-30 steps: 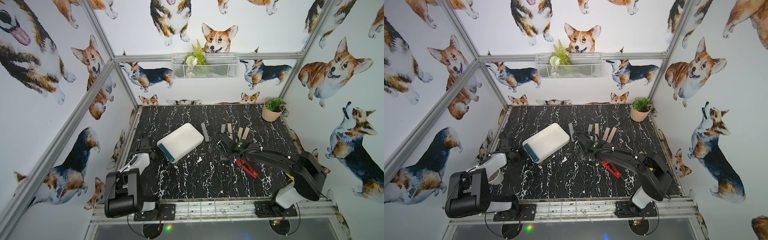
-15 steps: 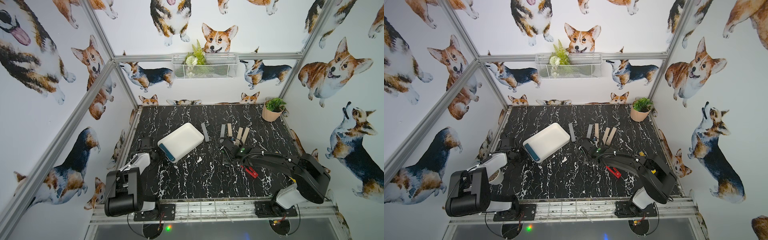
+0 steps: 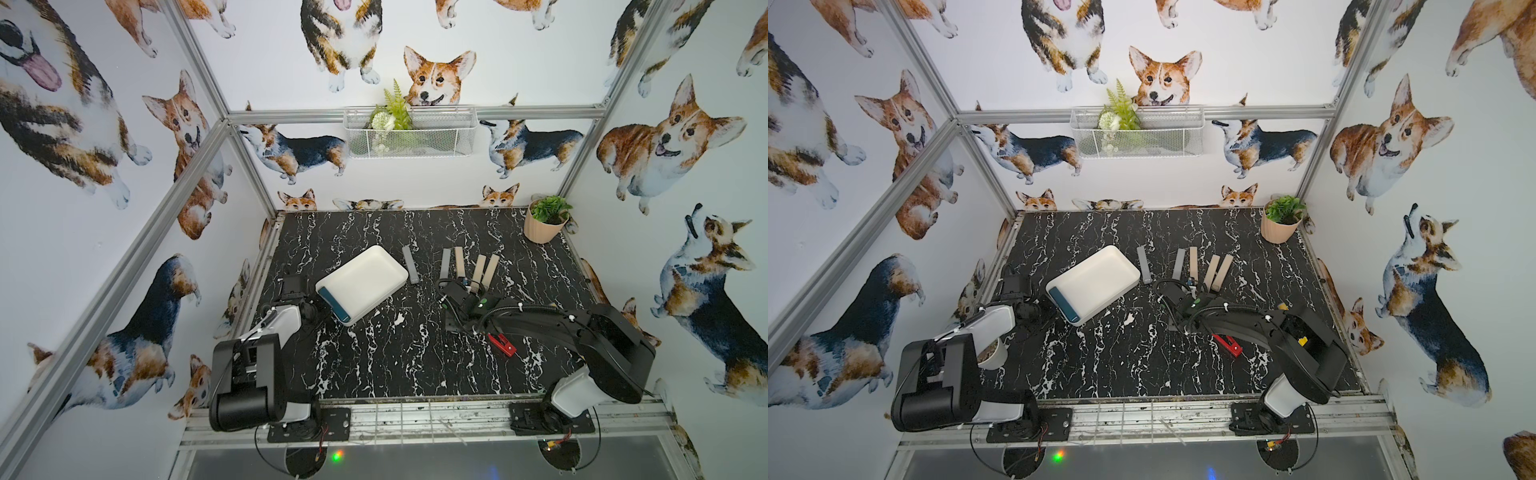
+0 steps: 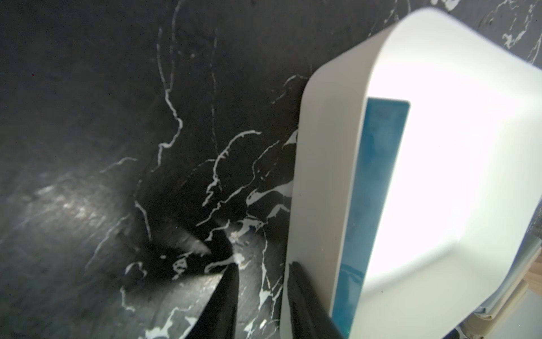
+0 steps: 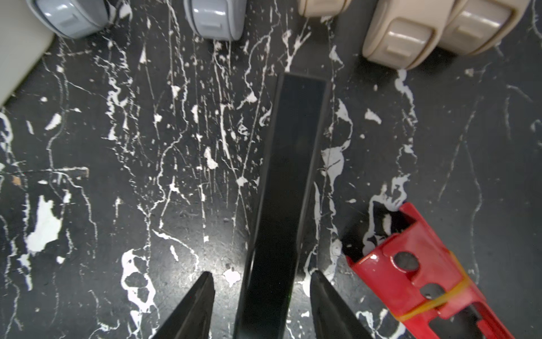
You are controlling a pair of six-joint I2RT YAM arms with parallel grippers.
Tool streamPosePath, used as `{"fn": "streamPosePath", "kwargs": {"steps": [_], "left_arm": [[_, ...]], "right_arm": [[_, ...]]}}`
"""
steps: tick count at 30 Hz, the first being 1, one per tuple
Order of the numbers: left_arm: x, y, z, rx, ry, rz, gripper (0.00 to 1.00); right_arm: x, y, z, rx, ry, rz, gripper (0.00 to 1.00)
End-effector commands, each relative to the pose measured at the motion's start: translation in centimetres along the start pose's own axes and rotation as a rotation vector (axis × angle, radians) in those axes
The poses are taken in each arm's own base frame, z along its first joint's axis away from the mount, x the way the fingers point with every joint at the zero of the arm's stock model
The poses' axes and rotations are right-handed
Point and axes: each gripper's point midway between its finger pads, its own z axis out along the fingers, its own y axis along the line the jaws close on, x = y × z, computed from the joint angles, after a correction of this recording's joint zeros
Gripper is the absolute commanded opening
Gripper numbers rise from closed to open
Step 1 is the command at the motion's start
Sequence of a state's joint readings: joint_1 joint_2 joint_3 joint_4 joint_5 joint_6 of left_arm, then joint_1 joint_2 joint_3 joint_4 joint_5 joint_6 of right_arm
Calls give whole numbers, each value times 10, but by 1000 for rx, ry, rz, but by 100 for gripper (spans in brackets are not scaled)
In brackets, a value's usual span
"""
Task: Put the pruning pliers into the storage box
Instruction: Pick up the pruning pliers from the center of the board.
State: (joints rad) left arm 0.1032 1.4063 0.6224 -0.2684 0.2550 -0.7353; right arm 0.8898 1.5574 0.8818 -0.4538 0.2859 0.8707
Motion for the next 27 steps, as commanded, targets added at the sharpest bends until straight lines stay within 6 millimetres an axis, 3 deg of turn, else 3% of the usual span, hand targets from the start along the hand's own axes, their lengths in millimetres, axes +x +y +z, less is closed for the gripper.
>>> {"fn": "streamPosePath", "kwargs": {"steps": [1,5,13,22,27], "left_arm": [[-2,-3,0,9,-7,11,32],[-1,-3,1,7,-3,12,32],[-1,-2,1,3,-4,15,32],[0,-3,1,-2,-5,21,32],[0,-2,-1,-6,-11,23,32]], "right_arm": [[-2,-2,3,12,-15,32,52],[0,-1,8,3,-7,36,44],[5,2,18,-2,15,30,40],[11,4,22,-5,45,22,0],[14,2,10,-35,48,37,0]]}}
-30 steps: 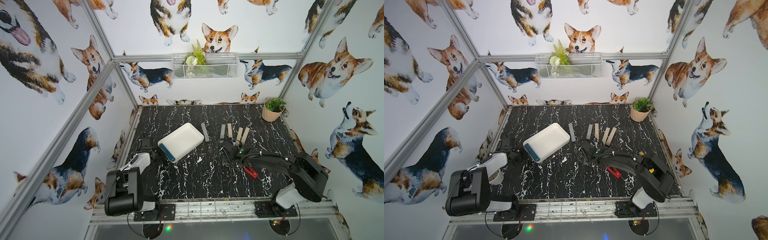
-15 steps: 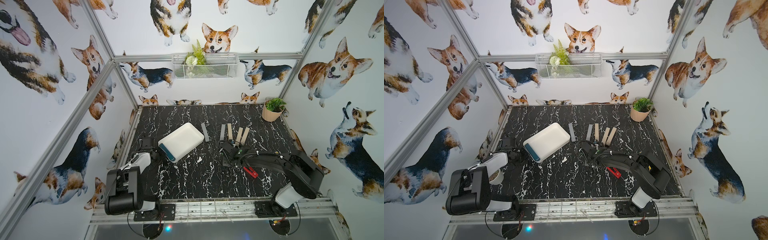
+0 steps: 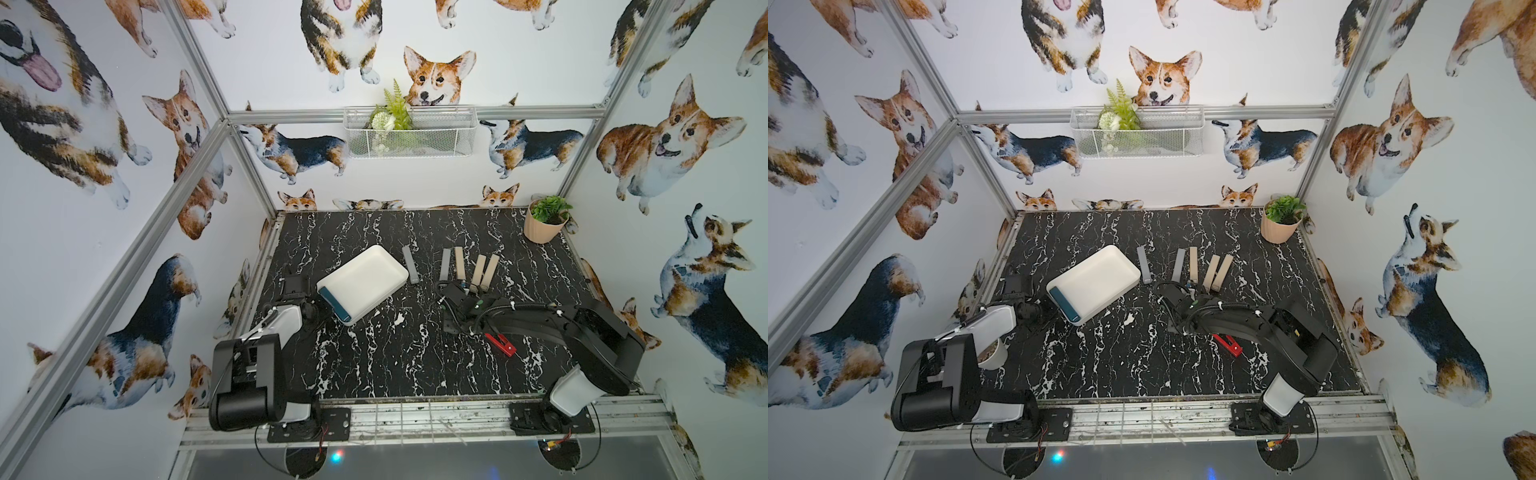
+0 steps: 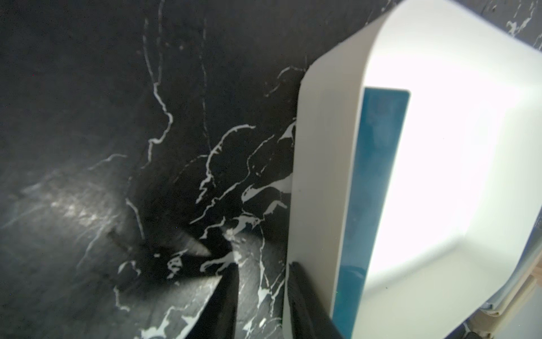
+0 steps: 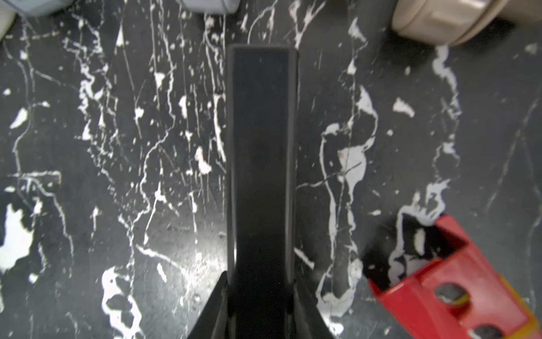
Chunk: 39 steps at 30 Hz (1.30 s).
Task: Put the pruning pliers into the storage box
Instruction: Pick up the pruning pliers from the center of the board, then place the pruning pliers in the storage box.
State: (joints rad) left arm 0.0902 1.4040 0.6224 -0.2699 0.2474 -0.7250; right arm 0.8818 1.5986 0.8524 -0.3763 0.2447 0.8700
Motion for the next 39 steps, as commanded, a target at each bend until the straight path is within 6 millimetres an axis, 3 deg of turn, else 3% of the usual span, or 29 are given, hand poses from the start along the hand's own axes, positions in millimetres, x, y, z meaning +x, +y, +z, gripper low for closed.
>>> {"fn": "streamPosePath", "kwargs": {"steps": [1,7,14,18,27,39], "left_arm": [[-1,0,-1,-3,-11,3,32],[-2,0,-2,-7,-12,6,32],[-2,2,-5,-15,-24,8,33],[-3,2,-4,-22,-22,9,33],[-4,5,-5,-38,-27,13,33],[-5,4,-8,-42,-29,18,33]], "right_arm": [[5,-1,-8,-15,18,31,0],[-8,20,-31,-85,-9,3,0],[-33,75,-62,-218,-78,-119,0],[-34,111,-64,-315,-71,-176,0],[-50,159,-72,-402,-90,-298,0],[-72,221,-53,-467,-106,-459,0]]}}
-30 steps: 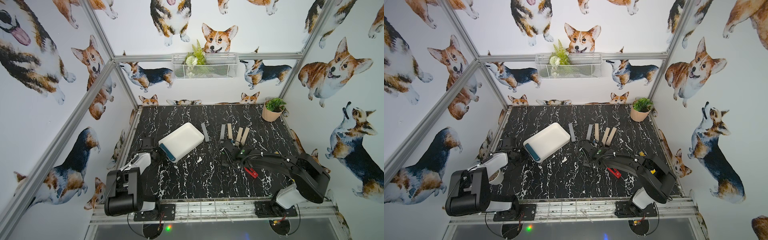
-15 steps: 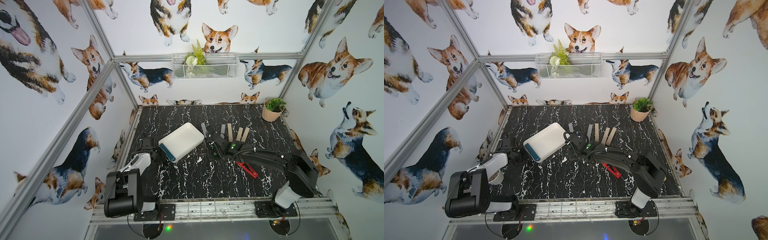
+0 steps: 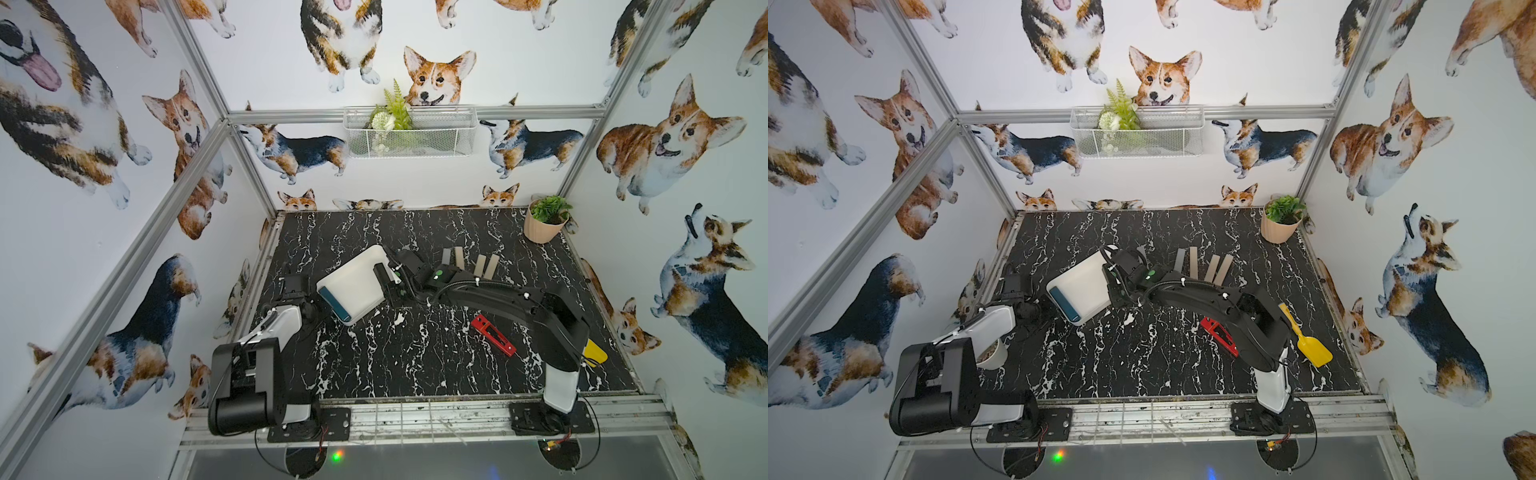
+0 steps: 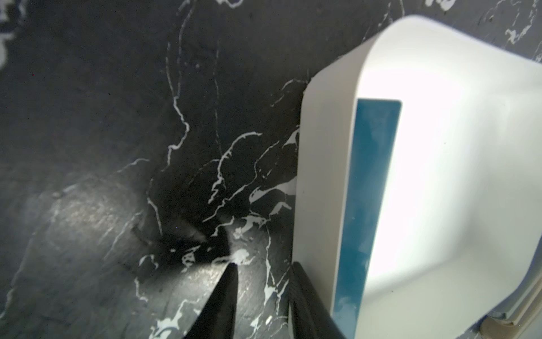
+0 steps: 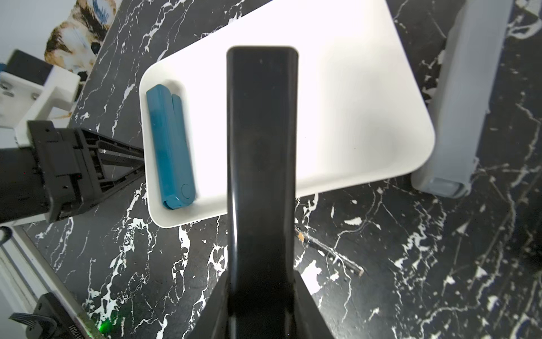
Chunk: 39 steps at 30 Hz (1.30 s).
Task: Put the pruning pliers into the storage box
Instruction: Place the pruning pliers in the storage box.
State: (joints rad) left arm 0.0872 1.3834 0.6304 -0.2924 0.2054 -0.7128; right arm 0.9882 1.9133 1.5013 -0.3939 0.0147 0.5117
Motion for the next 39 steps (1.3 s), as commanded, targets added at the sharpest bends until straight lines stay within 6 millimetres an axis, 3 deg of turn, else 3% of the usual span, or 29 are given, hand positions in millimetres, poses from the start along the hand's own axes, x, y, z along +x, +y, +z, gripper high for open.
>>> {"fn": "streamPosePath", "kwargs": {"steps": [1,15,26,39], "left_arm": [[0,2,-3,-16,1,3,33],[0,3,-2,-21,-1,4,33],[2,5,-1,-20,5,1,33],[4,5,-2,-14,1,-3,33]], "right_arm": [[-16,13,6,-40,-31,-70,0],[-40,47,45,-121,-15,-150,0],[-38,71,75,-157,4,-200,0],[-20,80,109,-154,66,-238,0]]}}
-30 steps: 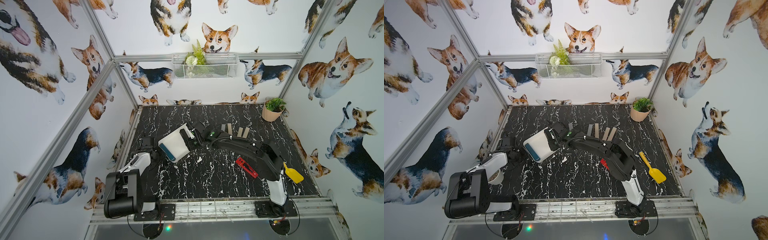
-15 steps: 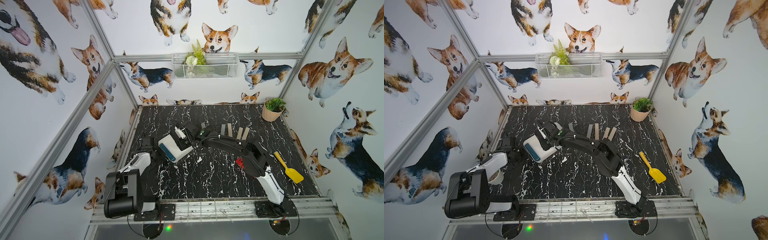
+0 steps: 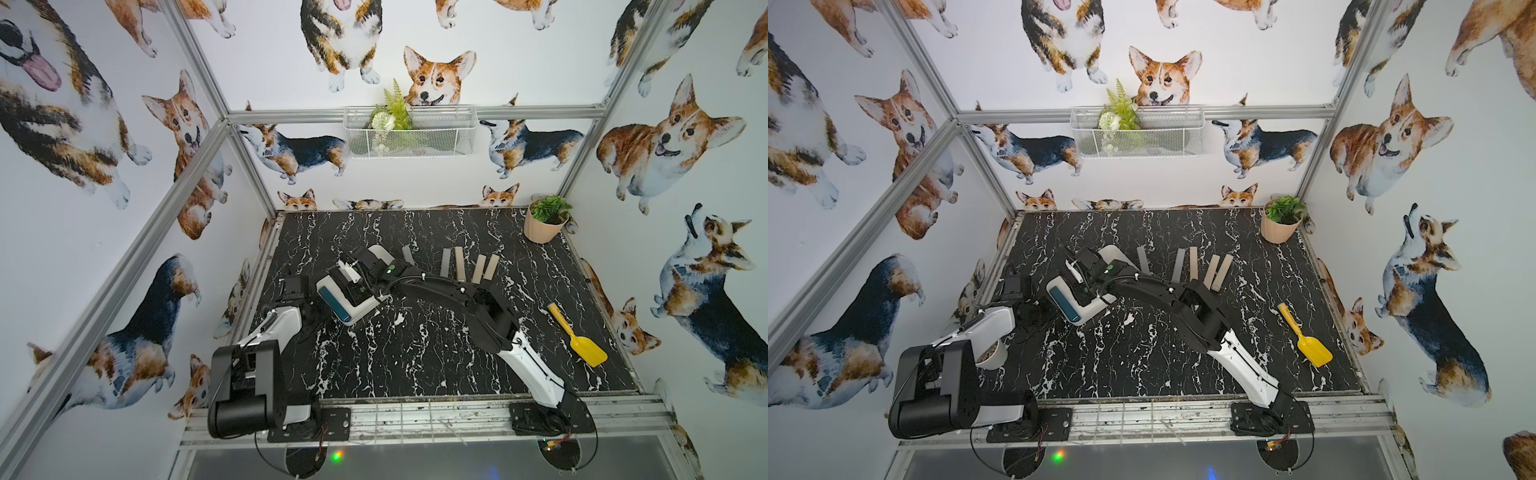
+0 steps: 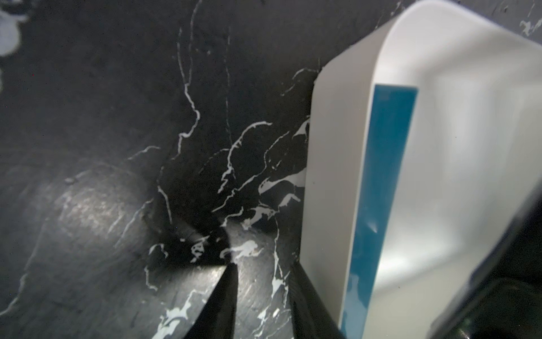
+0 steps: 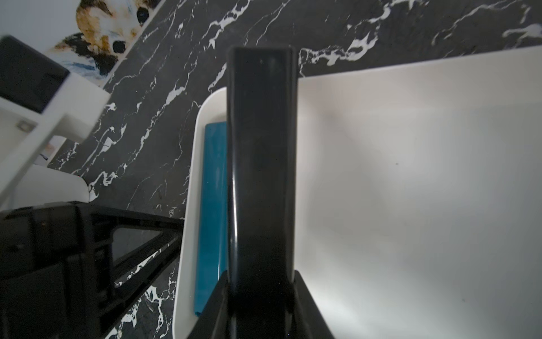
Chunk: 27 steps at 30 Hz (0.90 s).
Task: Put the pruning pliers into the storage box
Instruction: Place the pruning pliers in the storage box.
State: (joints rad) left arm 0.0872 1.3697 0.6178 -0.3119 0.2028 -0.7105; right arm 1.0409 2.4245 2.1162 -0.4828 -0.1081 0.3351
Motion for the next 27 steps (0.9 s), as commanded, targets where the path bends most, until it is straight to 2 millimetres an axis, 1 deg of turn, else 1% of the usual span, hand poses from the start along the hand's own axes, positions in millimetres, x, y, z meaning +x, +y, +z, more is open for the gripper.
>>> {"fn": "streamPosePath", "kwargs": {"steps": [1,7,12,27], "left_arm": [[-1,1,-1,-2,-10,-2,33],[-2,0,0,1,-11,-4,33],[0,1,0,0,-8,-5,33],[2,-1,2,16,1,-7,34]], "right_arm": [[6,2,6,-5,21,-17,0],[17,2,14,0,50,-20,0],[22,-1,19,12,62,-21,0],[27,-6,31,28,87,-1,0]]}}
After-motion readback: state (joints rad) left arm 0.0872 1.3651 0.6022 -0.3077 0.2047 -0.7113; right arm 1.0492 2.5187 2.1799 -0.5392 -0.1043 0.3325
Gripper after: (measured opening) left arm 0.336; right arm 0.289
